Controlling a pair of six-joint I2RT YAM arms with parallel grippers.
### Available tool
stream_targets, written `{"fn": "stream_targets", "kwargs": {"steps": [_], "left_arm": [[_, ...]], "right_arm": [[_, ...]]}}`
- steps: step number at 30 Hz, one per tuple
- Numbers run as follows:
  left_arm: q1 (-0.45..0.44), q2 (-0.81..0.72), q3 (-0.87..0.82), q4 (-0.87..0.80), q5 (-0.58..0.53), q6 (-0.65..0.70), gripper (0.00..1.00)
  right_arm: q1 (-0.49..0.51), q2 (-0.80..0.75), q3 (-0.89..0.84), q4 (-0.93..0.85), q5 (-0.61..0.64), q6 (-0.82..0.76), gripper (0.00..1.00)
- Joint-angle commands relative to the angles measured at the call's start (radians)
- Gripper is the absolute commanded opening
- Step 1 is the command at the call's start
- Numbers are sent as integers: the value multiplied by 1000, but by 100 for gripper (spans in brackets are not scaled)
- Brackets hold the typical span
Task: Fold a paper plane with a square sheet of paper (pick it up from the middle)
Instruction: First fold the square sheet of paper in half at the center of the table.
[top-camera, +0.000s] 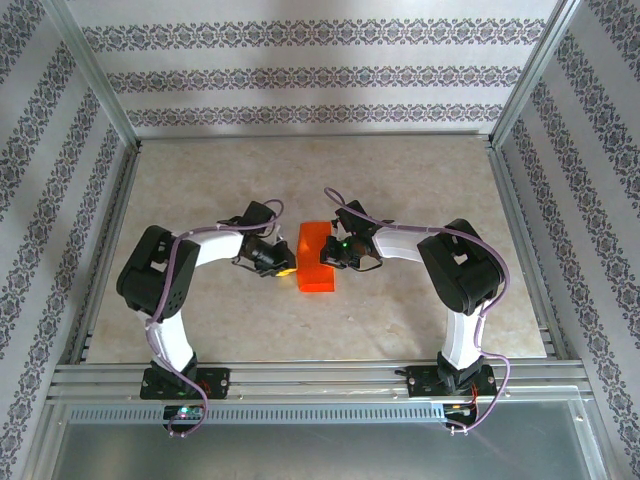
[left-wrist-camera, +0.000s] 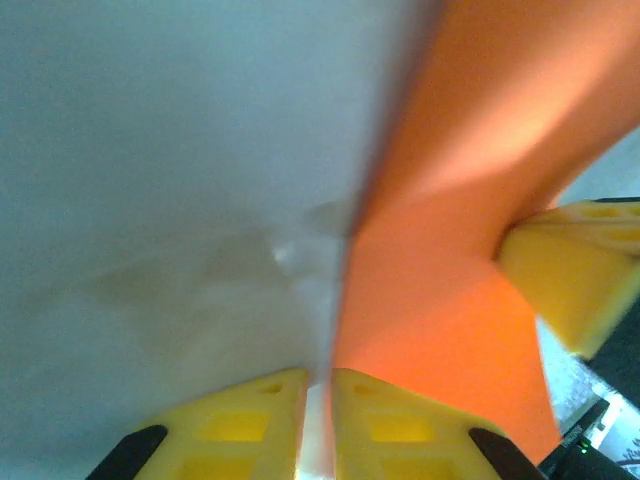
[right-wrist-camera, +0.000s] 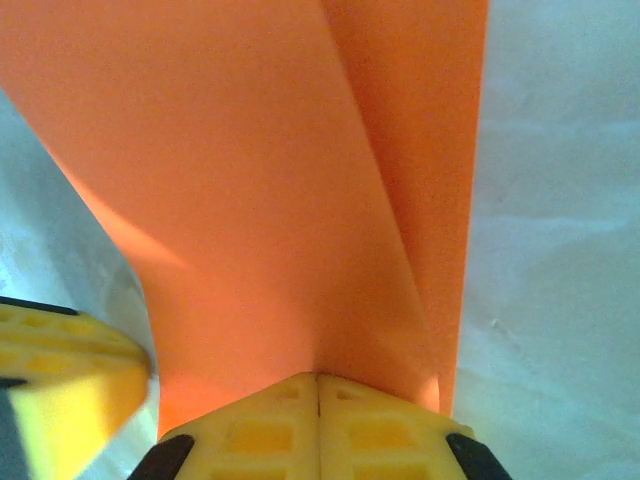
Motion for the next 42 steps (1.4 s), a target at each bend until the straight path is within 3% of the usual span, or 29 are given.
{"fn": "stream_targets", "kwargs": {"steps": [1, 6, 12, 21, 28, 35, 42], "left_arm": [[24, -52, 0, -140, -47, 38, 16], [-59, -87, 58, -50, 13, -53, 16], [-127, 1, 92, -42, -16, -103, 16], [-129, 36, 6, -124, -78, -49, 15], [-69, -99, -105, -178, -87, -11, 15], [-91, -130, -20, -20, 6, -117, 15], [-125, 6, 50, 54, 6, -161, 14]], "right_arm": [[0, 152, -99, -246, 231, -2, 6], [2, 153, -96, -247, 228, 0, 6], [4, 162, -97, -241, 222, 4, 6], [3, 165, -90, -240, 220, 1, 6], [4, 167, -94, -244, 227, -3, 6], [4, 166, -100, -239, 228, 1, 6], [5, 171, -99, -235, 223, 7, 5]]}}
